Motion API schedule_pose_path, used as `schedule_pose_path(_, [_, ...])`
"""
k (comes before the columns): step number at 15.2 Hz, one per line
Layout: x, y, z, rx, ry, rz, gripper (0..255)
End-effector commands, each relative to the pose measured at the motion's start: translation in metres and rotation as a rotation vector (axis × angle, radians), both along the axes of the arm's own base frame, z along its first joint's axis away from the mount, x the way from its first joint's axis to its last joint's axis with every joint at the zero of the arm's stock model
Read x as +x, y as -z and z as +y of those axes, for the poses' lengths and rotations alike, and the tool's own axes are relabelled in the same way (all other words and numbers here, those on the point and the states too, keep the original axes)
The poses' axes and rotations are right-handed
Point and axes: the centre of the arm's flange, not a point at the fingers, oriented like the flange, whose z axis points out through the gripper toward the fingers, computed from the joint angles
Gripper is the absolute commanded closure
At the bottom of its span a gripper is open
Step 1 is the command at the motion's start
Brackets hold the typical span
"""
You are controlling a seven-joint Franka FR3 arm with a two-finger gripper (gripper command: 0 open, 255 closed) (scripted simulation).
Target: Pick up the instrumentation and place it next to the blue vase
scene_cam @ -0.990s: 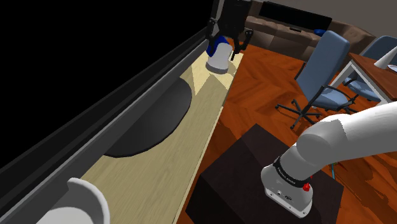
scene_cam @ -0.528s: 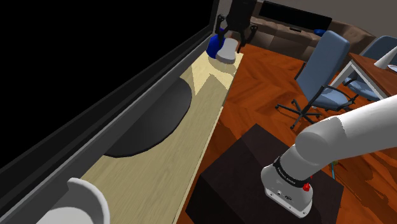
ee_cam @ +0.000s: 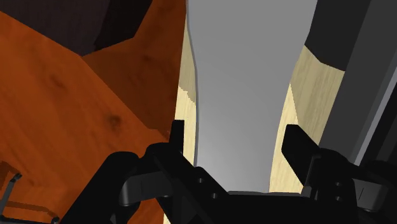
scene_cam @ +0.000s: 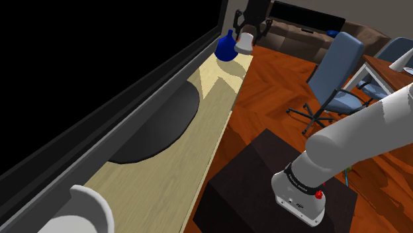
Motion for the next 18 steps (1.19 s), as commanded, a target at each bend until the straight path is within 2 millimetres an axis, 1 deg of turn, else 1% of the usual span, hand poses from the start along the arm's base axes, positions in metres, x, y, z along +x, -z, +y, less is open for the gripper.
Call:
schedule_pose_path(1, [0.011, 0.002, -0.028, -0.001, -0.001, 0.0, 255])
schedule_pose_path(13, [0.068, 0.001, -0.176, -0.001, -0.001, 0.0, 255])
schedule_pose_path(14, [0.071, 0.001, -0.183, -0.001, -0.001, 0.0, 255])
schedule_pose_path(18, [0.071, 0.022, -0.183, -0.001, -0.001, 0.0, 255])
